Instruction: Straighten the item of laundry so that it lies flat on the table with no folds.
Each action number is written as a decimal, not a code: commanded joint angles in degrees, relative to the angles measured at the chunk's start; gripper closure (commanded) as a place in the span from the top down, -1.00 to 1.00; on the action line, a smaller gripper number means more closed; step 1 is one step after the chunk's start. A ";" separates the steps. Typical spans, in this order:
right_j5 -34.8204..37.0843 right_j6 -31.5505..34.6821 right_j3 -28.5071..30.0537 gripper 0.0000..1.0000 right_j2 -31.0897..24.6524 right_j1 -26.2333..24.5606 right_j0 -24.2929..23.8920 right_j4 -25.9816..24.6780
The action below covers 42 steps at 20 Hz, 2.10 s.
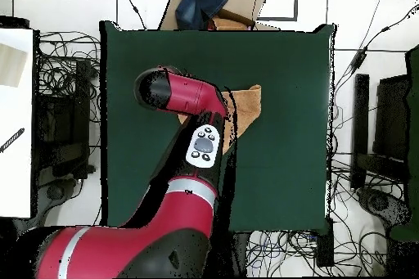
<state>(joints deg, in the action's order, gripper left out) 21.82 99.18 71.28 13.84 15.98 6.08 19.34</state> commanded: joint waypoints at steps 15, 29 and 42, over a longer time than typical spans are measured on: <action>4.42 6.33 5.56 1.00 -10.26 -4.19 -2.63 -0.94; -0.85 6.66 8.79 1.00 -11.72 -3.58 -3.21 -2.66; -0.92 7.73 8.33 1.00 -10.70 -3.67 -2.47 -2.39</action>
<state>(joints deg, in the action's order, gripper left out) 21.80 99.18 74.42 7.09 14.27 3.78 19.36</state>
